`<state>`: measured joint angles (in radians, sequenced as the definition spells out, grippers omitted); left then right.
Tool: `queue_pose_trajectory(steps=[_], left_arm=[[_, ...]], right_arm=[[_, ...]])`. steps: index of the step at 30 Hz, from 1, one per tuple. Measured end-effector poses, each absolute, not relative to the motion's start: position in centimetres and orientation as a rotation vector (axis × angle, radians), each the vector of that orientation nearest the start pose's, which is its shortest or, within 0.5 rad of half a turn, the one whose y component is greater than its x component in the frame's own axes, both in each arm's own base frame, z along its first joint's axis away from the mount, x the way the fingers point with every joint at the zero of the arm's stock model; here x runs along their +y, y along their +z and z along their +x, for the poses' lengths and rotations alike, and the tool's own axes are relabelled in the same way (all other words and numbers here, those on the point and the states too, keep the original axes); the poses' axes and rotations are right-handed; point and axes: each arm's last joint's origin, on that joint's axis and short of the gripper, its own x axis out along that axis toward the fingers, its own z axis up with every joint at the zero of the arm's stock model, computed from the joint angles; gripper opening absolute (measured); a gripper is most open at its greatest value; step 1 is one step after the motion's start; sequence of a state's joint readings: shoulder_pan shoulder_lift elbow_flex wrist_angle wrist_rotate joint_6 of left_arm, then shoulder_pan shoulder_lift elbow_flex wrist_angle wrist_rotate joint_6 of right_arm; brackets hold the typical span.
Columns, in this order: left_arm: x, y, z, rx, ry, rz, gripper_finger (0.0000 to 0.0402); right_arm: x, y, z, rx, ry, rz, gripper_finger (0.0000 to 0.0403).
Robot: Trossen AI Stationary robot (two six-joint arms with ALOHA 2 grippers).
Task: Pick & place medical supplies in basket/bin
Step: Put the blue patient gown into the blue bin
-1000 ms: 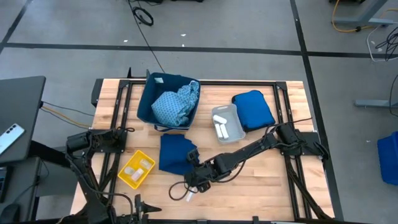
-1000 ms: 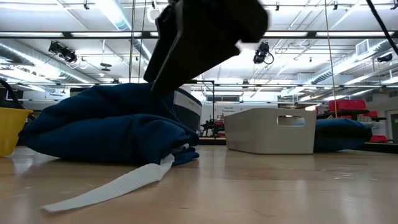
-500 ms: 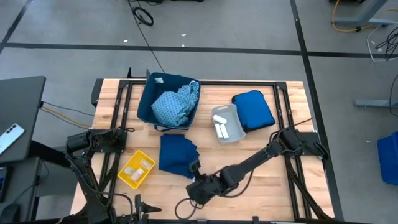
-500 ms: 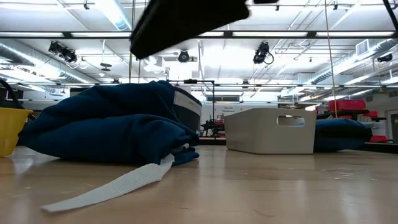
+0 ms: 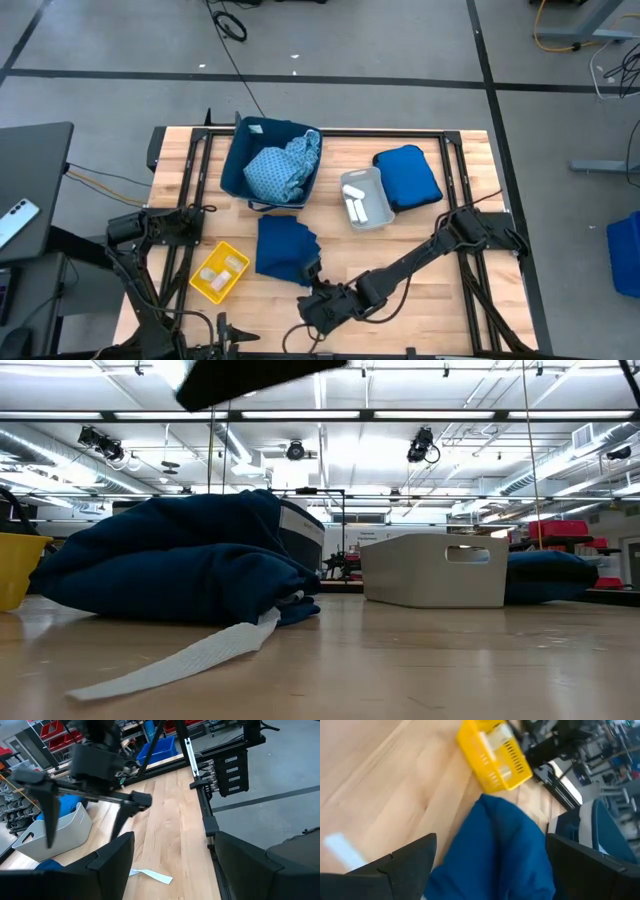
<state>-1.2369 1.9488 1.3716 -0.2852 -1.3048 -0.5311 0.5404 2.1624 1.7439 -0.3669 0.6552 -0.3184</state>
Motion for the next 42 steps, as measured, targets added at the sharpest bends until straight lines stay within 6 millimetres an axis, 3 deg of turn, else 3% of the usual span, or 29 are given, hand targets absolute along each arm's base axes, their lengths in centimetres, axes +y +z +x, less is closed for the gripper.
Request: queue_pose_trajectory(steps=[16, 26, 42], left_arm=[[-37.3, 20.8, 15.9, 0.224, 0.125, 0.297, 0.0279], [-37.3, 20.8, 15.9, 0.228, 0.12, 0.295, 0.0279], [-37.2, 20.7, 15.8, 0.237, 0.119, 0.301, 0.0279]], right_arm=[[17.6, 21.0, 45.0, 0.716, 0.066, -0.503, 0.0385], [15.2, 15.0, 46.4, 0.916, 0.076, -0.37, 0.0385], [15.4, 10.7, 47.0, 0.967, 0.039, -0.386, 0.0378]])
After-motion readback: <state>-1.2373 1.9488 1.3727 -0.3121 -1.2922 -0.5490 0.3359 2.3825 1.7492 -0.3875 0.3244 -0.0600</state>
